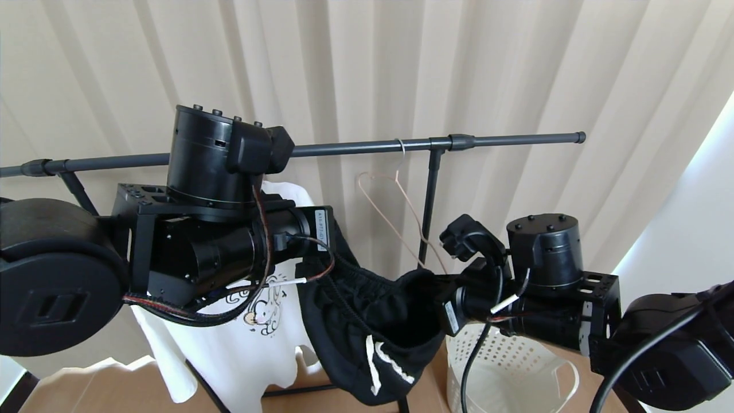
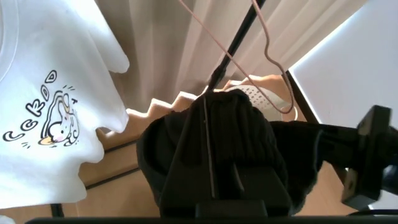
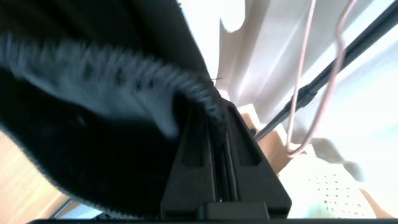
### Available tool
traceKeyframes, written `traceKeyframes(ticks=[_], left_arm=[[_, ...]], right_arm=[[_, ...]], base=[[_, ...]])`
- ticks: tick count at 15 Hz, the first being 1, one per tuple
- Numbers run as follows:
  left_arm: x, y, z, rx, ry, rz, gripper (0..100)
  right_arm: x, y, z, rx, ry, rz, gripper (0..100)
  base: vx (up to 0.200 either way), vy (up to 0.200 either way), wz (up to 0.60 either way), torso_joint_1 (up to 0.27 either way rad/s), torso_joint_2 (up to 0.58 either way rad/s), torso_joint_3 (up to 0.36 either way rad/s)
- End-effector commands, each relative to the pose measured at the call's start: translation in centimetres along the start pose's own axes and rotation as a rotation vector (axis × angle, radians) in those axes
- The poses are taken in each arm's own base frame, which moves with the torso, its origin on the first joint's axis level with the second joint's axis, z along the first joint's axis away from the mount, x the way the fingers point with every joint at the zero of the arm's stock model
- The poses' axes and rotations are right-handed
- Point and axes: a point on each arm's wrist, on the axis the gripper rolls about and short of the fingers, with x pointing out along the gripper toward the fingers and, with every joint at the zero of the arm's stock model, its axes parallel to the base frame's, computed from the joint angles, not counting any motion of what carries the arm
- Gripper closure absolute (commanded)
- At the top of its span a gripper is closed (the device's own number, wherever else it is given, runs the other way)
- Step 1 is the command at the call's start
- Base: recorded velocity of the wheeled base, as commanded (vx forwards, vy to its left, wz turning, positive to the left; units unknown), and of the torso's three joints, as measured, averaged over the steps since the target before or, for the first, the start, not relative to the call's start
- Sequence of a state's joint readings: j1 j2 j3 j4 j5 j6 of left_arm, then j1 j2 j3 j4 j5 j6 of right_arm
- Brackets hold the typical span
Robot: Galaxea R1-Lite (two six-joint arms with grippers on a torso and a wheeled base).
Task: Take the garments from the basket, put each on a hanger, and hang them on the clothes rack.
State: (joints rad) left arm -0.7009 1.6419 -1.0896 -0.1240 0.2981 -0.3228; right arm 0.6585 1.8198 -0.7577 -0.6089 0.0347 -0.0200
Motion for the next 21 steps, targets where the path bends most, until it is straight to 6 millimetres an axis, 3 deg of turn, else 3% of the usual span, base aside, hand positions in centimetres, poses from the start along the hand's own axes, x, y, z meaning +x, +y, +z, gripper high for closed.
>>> traceKeyframes(ticks=[1, 4, 5, 12, 16, 21], left_arm=[[0.1, 0.3, 0.0, 0.005, 0.005, 0.011, 100], [-0.1, 0.6, -0.8, 0.075, 0.028, 0.016, 100], [-0.1, 0.7, -1.1, 0.087, 0.035, 0.020, 0], [-2.2, 2.4, -2.9, 0.309, 0.086, -0.034, 0], [-2.1, 4.1, -5.4, 0.509, 0.183, -0.031, 0], [-2.0, 4.5, -7.0, 0.596, 0.242, -0.041, 0]], right_arm=[[-0.8, 0.1, 0.7, 0.000, -0.031, 0.003, 100], [-1.8, 0.2, 1.3, 0.001, -0.065, 0.011, 100], [-1.9, 0.2, 1.4, 0.000, -0.067, 0.011, 100], [-1.9, 0.4, 0.6, -0.035, -0.038, 0.009, 100], [-1.9, 0.7, 0.4, -0.038, -0.033, 0.019, 100], [-2.0, 0.6, 0.7, -0.034, -0.047, 0.014, 100]], base=[[0.000, 0.000, 0.00, 0.000, 0.00, 0.000], [0.000, 0.000, 0.00, 0.000, 0.00, 0.000], [0.000, 0.000, 0.00, 0.000, 0.00, 0.000], [0.000, 0.000, 0.00, 0.000, 0.00, 0.000], [0.000, 0.000, 0.00, 0.000, 0.00, 0.000], [0.000, 0.000, 0.00, 0.000, 0.00, 0.000]])
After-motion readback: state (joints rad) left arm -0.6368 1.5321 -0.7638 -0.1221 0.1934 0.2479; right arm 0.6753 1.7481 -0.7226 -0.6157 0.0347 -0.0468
